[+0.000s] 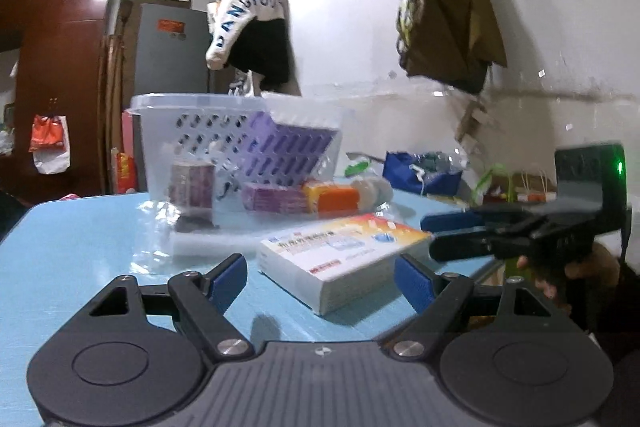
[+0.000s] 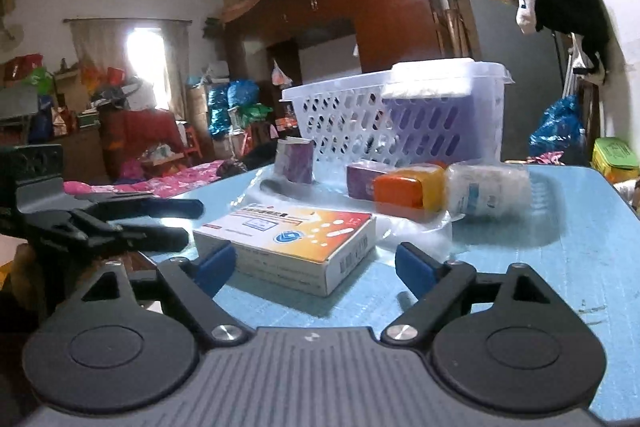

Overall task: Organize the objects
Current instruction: 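Move both grippers to the white medicine box and grasp it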

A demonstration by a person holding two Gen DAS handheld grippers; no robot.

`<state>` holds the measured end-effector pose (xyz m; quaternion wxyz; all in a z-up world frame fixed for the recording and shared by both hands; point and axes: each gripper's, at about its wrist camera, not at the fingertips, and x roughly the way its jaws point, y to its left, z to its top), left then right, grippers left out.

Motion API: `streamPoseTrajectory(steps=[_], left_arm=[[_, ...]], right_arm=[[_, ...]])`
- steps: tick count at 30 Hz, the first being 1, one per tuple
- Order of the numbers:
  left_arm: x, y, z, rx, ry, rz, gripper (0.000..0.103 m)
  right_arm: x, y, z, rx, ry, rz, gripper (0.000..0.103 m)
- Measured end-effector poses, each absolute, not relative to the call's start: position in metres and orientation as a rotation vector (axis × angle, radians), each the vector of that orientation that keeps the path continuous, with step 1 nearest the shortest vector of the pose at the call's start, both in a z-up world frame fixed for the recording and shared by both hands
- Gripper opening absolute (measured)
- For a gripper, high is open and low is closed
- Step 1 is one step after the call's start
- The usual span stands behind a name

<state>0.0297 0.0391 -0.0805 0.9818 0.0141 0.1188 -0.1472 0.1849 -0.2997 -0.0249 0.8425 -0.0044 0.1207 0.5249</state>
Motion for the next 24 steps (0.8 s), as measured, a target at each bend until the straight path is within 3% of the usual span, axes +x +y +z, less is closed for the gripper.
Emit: streamPoseTrajectory(steps=[8, 13, 18, 21, 24], left_arm=[[0.045, 0.035, -0.092, 0.016, 0.257, -0.294, 0.083], [0.045, 0.036, -0.093, 0.016, 0.253, -0.298, 0.074], [0.045, 0.034, -0.093, 0.023, 0.251, -0.3, 0.071], [0.044, 0.033, -0.093, 0.023, 0.249, -0.303, 0.061], [0.042, 0.029, -0.093, 0.045, 0.244, -0.287, 0.058]], right_arm=[[0.19, -0.291, -0.033, -0.039, 0.265, 1.128, 0.074], [0.186, -0.29, -0.033, -0.066, 0.258, 1.148, 0.057], [0.184, -0.29, -0.034, -0.078, 0.25, 1.142, 0.054], [0.183, -0.29, -0.034, -0.08, 0.247, 1.137, 0.05], [0.182, -0.29, -0.033, -0.085, 0.24, 1.129, 0.049]])
